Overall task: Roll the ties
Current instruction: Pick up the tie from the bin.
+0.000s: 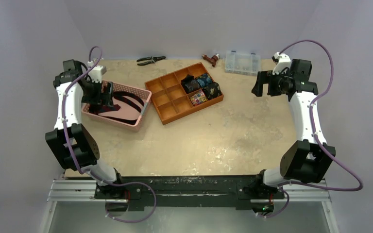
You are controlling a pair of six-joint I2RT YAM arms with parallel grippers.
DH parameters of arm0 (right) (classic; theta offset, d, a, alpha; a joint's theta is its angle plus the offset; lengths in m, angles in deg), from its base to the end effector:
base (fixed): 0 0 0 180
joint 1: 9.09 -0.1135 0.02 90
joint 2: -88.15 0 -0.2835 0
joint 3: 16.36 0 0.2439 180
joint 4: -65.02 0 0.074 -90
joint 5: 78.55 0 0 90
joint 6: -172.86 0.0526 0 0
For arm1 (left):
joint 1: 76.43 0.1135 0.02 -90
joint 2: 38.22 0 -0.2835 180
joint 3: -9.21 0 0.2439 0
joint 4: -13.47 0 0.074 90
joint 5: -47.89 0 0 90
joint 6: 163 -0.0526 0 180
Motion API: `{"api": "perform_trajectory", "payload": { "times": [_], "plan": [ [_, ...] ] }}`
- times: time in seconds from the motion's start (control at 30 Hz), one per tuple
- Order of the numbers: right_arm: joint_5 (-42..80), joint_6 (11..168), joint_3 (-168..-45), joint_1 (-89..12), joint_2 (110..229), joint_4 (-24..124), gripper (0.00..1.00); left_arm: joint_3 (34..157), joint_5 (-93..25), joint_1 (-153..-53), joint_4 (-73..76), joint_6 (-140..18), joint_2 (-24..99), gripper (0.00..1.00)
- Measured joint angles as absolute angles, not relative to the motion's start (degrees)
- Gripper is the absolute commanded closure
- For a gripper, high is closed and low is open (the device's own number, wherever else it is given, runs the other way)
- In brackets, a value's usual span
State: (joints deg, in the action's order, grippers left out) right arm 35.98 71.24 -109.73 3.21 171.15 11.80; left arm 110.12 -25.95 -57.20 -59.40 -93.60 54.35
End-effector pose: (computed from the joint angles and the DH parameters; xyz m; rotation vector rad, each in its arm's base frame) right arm 0.3121 -0.0457 0.3559 -0.1994 2.2433 0.2741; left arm 0.3141 0.0941 0.3197 0.1157 2.6256 -0.1484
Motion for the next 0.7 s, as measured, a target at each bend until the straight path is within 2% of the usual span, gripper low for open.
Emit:
{"api": "perform_trajectory", "payload": {
  "times": [0.13,0.37,0.7],
  "plan": [
    [36.5,71.0,-109.7,3.2,171.3,11.8,0.02,112.0,-24.3,-57.2,-59.4,-96.8,55.9,0.00],
    [36.6,69.5,-109.8,3.2,171.5,11.2,0.02,117.5,-19.4,-57.8,-57.2,-117.0,65.2,0.00],
    [36.4,65.6,-111.1,3.2,175.7,8.1,0.02,122.6,-17.3,-60.9,-56.8,-141.1,77.0,0.10]
  ]
}}
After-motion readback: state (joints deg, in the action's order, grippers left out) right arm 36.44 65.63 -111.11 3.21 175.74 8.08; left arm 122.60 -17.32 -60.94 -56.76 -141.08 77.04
